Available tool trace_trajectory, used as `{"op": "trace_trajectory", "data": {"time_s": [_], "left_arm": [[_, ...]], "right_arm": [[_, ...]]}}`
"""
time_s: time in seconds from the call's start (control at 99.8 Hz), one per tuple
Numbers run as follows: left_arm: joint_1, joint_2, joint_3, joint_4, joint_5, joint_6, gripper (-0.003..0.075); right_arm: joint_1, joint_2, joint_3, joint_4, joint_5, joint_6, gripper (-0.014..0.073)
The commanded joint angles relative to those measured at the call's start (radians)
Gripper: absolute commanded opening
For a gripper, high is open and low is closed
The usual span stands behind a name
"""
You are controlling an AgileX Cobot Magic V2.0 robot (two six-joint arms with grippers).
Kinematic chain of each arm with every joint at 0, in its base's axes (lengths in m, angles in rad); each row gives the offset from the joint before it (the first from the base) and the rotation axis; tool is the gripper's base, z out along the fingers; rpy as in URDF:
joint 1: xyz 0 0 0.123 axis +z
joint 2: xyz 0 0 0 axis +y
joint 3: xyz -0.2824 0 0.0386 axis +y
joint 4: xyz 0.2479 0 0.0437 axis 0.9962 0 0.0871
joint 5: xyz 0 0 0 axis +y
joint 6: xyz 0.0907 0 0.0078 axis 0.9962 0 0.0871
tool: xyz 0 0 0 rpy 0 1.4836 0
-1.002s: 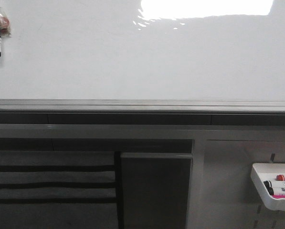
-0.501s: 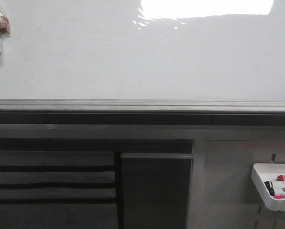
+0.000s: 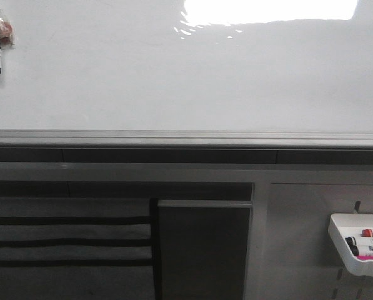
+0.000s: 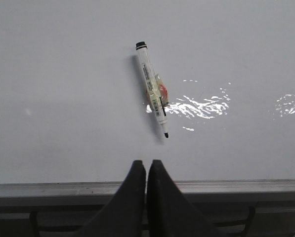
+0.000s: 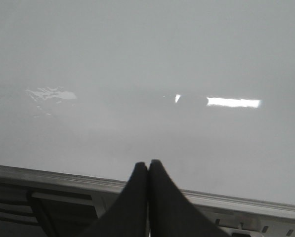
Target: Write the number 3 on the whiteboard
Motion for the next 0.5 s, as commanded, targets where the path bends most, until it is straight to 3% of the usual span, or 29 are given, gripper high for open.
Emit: {"op": "trace_trajectory", "data": {"time_s": [0.0,0.301,0.381,0.491], "left_arm": [[-0.009,0.053,-0.037,-0.014,-0.094,-0.012,-0.0020],[-0.009,0.145,-0.037,0.047,-0.101,-0.012,-0.0020],[-0.009,0.168,-0.037,0.052,-0.114,-0.012,0.0008],[-0.010,0.216,-0.037,0.043,-0.171,-0.012,0.0188]], "right_arm": [[-0.006,0.049,-0.040,0.001,-0.059,-0.009,-0.0069],[-0.006,0.114,-0.038,0.001,-0.055,-0.009,-0.0050],[-0.006,0.128,-0.038,0.001,-0.050,-0.009,0.0056],[-0.006,0.150,-0.038,0.001,-0.050,-0.009,0.0290]]}}
